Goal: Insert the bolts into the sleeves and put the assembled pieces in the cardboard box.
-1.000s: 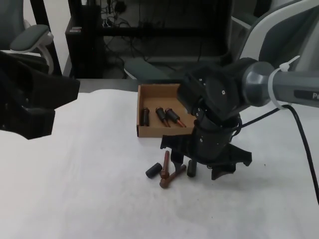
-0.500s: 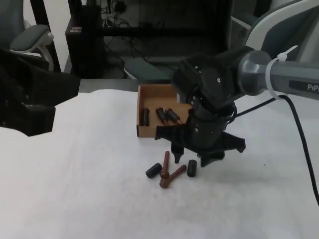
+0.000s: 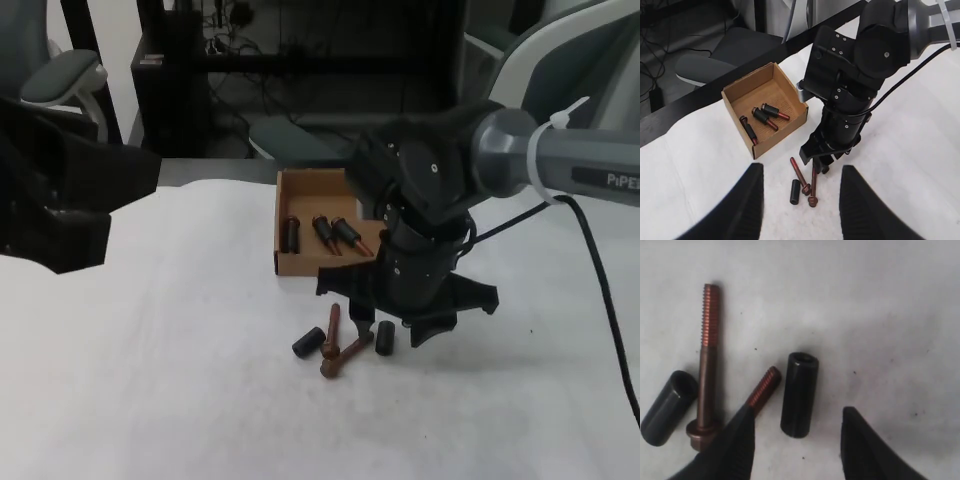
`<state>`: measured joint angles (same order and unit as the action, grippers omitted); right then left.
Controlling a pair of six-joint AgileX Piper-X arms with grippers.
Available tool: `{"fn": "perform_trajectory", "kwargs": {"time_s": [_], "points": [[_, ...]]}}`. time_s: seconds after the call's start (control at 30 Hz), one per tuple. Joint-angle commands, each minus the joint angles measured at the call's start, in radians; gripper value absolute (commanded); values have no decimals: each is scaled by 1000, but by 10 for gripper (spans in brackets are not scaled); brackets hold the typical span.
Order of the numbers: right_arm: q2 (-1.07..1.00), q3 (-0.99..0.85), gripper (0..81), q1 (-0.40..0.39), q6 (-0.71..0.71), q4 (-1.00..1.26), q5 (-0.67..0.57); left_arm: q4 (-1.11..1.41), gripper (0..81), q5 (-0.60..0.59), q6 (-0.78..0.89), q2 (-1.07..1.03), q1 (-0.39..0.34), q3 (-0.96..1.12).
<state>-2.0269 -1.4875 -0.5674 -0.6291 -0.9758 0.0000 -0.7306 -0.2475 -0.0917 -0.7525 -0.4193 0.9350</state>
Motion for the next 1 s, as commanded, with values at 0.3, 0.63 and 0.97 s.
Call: {"fn": "perform_trajectory", "kwargs": {"time_s": [0.3, 0.63, 0.97], "points": [[-24, -6, 522, 2, 31, -18, 0, 17, 476, 101, -29, 7, 1, -1], [-27, -8, 522, 4, 38, 30, 0, 17, 476, 101, -29, 7, 1, -1], [-27, -8, 522, 4, 49, 51, -6, 17, 476, 128, -59, 7, 1, -1]]}}
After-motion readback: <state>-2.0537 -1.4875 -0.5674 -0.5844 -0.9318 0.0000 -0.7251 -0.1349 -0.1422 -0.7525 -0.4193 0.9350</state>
